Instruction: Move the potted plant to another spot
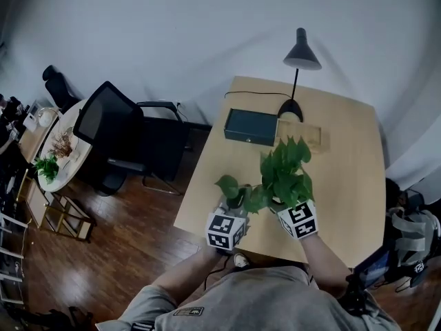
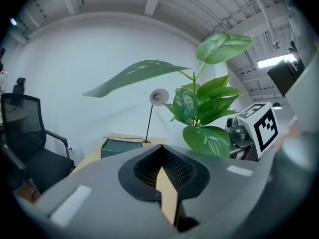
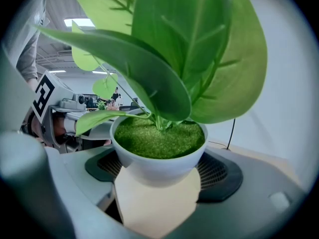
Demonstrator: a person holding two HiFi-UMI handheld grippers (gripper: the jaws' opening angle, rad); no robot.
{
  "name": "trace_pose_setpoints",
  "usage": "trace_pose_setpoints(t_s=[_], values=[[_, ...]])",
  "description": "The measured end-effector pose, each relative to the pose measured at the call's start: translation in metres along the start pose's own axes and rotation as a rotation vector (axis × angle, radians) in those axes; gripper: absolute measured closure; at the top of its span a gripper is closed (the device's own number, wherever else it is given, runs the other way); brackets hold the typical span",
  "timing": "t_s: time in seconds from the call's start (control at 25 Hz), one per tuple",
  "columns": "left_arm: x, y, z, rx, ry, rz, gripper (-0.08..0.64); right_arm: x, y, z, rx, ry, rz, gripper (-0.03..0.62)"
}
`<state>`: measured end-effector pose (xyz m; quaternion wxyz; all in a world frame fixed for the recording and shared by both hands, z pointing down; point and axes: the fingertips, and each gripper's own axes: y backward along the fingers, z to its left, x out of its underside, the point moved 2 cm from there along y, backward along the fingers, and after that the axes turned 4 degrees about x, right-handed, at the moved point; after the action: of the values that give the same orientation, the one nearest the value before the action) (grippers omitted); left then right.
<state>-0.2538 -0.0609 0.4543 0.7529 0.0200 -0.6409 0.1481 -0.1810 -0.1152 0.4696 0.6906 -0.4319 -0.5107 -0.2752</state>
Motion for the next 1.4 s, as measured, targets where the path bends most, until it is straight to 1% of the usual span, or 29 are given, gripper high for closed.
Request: trace_pose_setpoints(t_s=[0.2,0.44,0.6,0.8,0.92,1.12,1.2,1.32,1.4], values=[[0.000,0.016,0.025,-0.035,0.015,-0.010,0.566,-0.004,-0.022,0.025,-0.038,0.004,0.010,0.129],[-0.004,0.030,0.047,-0.104,0.013,-0.011,0.566,-0.015,-0.045,0.041,-0.095,0.018,-0.004,0.129],[-0.007,0.037,0.061,-0.161,0.025,-0.018,0.566,-0.024,-0.056,0.051,-0.146,0.036,-0.009,0.129],[-0.006,0.043,0.073,-0.214,0.040,-0.026,0.566,-0.025,-0.070,0.060,-0.200,0.046,-0.005,0.129],[-0.003,0.046,0.087,-0.238,0.057,-0.020,0.566,-0.023,-0.086,0.068,-0.226,0.051,0.009,0.129],[0.015,0.042,0.103,-0.225,0.077,0.020,0.566,-0.004,-0.102,0.073,-0.223,0.030,0.049,0.129],[0.020,0.041,0.124,-0.210,0.086,0.037,0.566,-0.005,-0.121,0.077,-0.209,0.022,0.057,0.129],[0.022,0.041,0.162,-0.164,0.085,0.072,0.566,-0.012,-0.157,0.092,-0.176,-0.004,0.067,0.129],[0.026,0.040,0.179,-0.134,0.092,0.099,0.566,-0.011,-0.173,0.098,-0.156,-0.018,0.082,0.127]])
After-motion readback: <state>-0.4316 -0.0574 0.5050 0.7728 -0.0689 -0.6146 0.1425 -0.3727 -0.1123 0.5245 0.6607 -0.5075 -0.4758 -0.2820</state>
